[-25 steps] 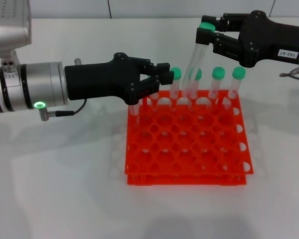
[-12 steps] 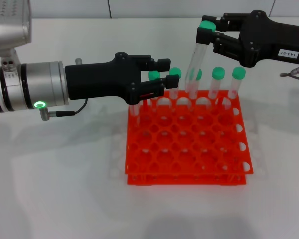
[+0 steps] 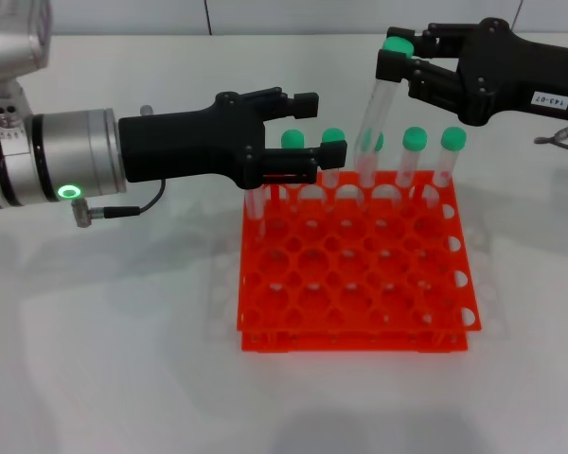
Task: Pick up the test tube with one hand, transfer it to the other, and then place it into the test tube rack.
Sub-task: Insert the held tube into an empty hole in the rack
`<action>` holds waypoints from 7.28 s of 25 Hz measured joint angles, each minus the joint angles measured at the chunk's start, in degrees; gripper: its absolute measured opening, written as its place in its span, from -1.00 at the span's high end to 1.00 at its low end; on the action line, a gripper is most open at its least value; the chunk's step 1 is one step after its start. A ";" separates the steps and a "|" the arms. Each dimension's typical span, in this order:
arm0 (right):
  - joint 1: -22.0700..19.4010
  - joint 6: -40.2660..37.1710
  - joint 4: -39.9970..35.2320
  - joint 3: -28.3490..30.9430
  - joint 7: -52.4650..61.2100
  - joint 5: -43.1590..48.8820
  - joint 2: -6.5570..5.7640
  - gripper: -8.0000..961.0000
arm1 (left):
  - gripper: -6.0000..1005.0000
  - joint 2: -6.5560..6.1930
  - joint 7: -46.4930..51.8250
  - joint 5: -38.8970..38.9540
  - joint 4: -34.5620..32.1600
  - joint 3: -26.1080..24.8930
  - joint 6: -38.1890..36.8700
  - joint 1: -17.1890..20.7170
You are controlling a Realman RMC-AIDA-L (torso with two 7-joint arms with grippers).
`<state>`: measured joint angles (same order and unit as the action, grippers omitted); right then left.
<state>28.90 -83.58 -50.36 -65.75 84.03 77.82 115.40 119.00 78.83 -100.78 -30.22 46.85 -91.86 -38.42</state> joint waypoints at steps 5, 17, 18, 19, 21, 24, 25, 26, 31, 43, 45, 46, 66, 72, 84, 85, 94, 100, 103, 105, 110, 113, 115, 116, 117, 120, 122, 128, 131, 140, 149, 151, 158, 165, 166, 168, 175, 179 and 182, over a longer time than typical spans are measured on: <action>-0.19 0.19 0.00 0.14 0.00 -0.03 0.02 0.43 | -0.67 -0.04 4.12 0.07 -5.01 0.07 -0.95 2.34; -1.14 0.13 0.68 0.24 -0.35 -0.17 0.04 0.43 | -0.77 -1.43 22.45 -1.27 -26.02 0.18 -5.52 12.93; -1.28 0.13 0.79 0.24 -0.40 -0.20 0.04 0.43 | -0.77 -1.87 23.73 -1.55 -27.53 0.13 -6.14 13.85; -1.34 0.13 0.96 0.24 -0.41 -0.29 0.06 0.43 | -0.77 -2.16 24.55 -1.73 -28.36 0.03 -6.57 14.42; -1.54 0.08 1.29 0.27 -0.44 -0.52 0.06 0.43 | -0.77 -3.12 26.86 -2.01 -31.42 -0.05 -8.30 16.26; -2.21 0.02 1.44 0.27 -0.48 -1.31 0.05 0.43 | -0.77 -4.21 29.31 -2.75 -34.77 -0.06 -10.56 17.86; -2.36 0.00 1.42 0.27 -0.48 -1.45 0.06 0.43 | -0.77 -4.54 30.34 -3.54 -36.05 -0.07 -11.32 18.49; -2.46 -0.03 1.42 0.21 -0.48 -1.50 0.09 0.43 | -0.77 -4.73 31.16 -4.33 -37.17 -0.08 -11.82 18.94; -2.59 -0.18 1.40 -0.32 -0.50 -2.16 0.26 0.43 | -0.77 -5.13 35.22 -12.42 -41.45 -0.10 -14.45 20.10; -2.18 0.75 1.70 -5.86 -0.64 -6.45 0.48 0.44 | -0.77 -4.58 30.49 -20.73 -41.18 -0.05 -14.15 19.64; -1.99 1.83 1.93 -7.16 -0.92 -7.07 0.52 0.44 | -0.77 -4.57 29.24 -21.08 -40.76 0.10 -14.09 19.41; -1.81 3.06 2.10 -8.33 -1.18 -7.45 0.55 0.44 | -0.77 -4.57 28.60 -21.42 -40.58 0.22 -14.06 19.24; 0.95 16.28 2.57 -21.09 -6.05 -14.92 0.68 0.44 | -0.77 -3.95 23.43 -24.61 -39.10 0.43 -13.95 17.55; 0.90 16.93 3.09 -22.26 -7.85 -15.78 0.78 0.44 | -0.77 -3.14 24.14 -24.60 -39.09 0.44 -13.95 16.96; 1.12 19.90 3.72 -25.33 -9.03 -16.57 0.79 0.44 | -0.77 -2.02 24.18 -26.61 -36.95 0.62 -13.96 15.86; 1.12 19.90 3.72 -25.38 -9.04 -16.57 0.79 0.44 | -0.77 -1.87 24.06 -26.80 -36.77 0.72 -13.95 15.85; 1.60 20.73 4.02 -26.40 -9.06 -17.22 0.79 0.44 | -0.77 -1.73 23.64 -27.71 -36.37 1.21 -13.21 15.74; 1.68 21.07 4.49 -26.53 -9.18 -17.78 0.79 0.44 | -0.77 -1.83 23.46 -27.86 -36.15 1.64 -12.69 15.68; 1.88 21.34 4.49 -26.89 -9.48 -17.97 0.79 0.44 | -0.77 -1.86 23.09 -28.21 -35.58 1.72 -12.58 15.56; 2.16 21.86 4.70 -27.25 -9.52 -18.10 0.79 0.44 | -0.77 -1.78 22.94 -28.35 -35.45 1.74 -12.42 15.47; 3.22 22.75 6.18 -28.50 -10.53 -19.46 0.79 0.44 | -0.77 -1.66 22.88 -28.37 -35.43 1.75 -12.05 15.40; 3.37 23.29 6.64 -28.89 -11.54 -20.21 0.79 0.44 | -0.77 -1.61 22.86 -28.37 -35.43 1.75 -12.04 15.39; 3.38 23.53 7.04 -28.91 -11.81 -20.28 0.79 0.44 | -0.77 -1.59 22.86 -28.37 -35.43 1.75 -12.02 15.39; 3.38 23.60 7.24 -28.91 -11.96 -20.29 0.79 0.44 | -0.77 -1.59 22.86 -28.37 -35.43 1.75 -12.02 15.38; 3.38 23.64 7.42 -28.91 -12.12 -20.31 0.79 0.44 | -0.77 -1.59 22.86 -28.37 -35.43 1.76 -12.02 15.35; 3.27 23.68 7.50 -28.90 -12.27 -20.35 0.79 0.44 | -0.77 -1.59 22.86 -28.37 -35.43 1.75 -12.01 15.32; 3.21 23.68 7.50 -28.83 -12.30 -20.35 0.79 0.44 | -0.77 -1.58 22.86 -28.37 -35.43 1.75 -11.97 15.37; 2.87 23.68 8.26 -28.58 -12.51 -20.36 0.71 0.44 | -0.77 -1.58 22.86 -28.36 -35.43 1.76 -11.84 15.28; 2.94 23.70 9.35 -28.46 -12.78 -20.36 0.70 0.44 | -0.77 -1.58 22.81 -28.36 -35.12 1.75 -11.84 15.28; 3.22 23.96 10.30 -28.48 -13.19 -20.35 0.79 0.44 | -0.77 -1.59 21.98 -28.35 -33.97 1.75 -11.84 15.46; 3.27 24.94 10.37 -28.91 -13.19 -20.34 0.79 0.44 | -0.77 -1.59 21.47 -28.53 -33.93 1.78 -11.85 15.33; 3.27 24.96 10.38 -28.94 -13.30 -20.34 0.79 0.44 | -0.77 -1.59 21.46 -28.58 -33.93 1.82 -11.84 15.27; 3.29 25.01 11.04 -29.57 -15.03 -20.81 0.79 0.44 | -0.77 -1.59 21.37 -28.63 -33.94 1.84 -11.84 15.22; 3.39 25.05 11.50 -29.69 -16.18 -21.01 0.79 0.44 | -0.77 -1.59 21.36 -28.77 -33.93 1.84 -11.85 15.29; 3.41 25.05 11.67 -29.69 -16.23 -21.02 0.79 0.44 | -0.77 -1.59 21.36 -28.77 -33.93 1.84 -11.85 15.30; 3.44 25.05 11.76 -29.70 -16.31 -21.03 0.79 0.44 | -0.77 -1.59 21.36 -28.77 -33.93 1.84 -11.85 15.31; 3.45 25.08 12.10 -30.31 -16.34 -21.50 0.79 0.44 | -0.76 -1.58 21.28 -28.77 -33.93 1.84 -11.81 15.31; 3.50 25.13 12.48 -30.44 -16.35 -21.71 0.79 0.44 | -0.76 -1.59 21.28 -28.77 -33.94 1.84 -11.79 15.38; 3.52 25.14 12.55 -30.77 -16.35 -21.73 0.79 0.44 | -0.76 -1.56 21.28 -28.77 -33.94 1.84 -11.76 15.40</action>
<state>32.42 -58.44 -37.81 -96.53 67.67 56.09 116.19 117.45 100.10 -129.56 -64.16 48.69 -103.63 -23.03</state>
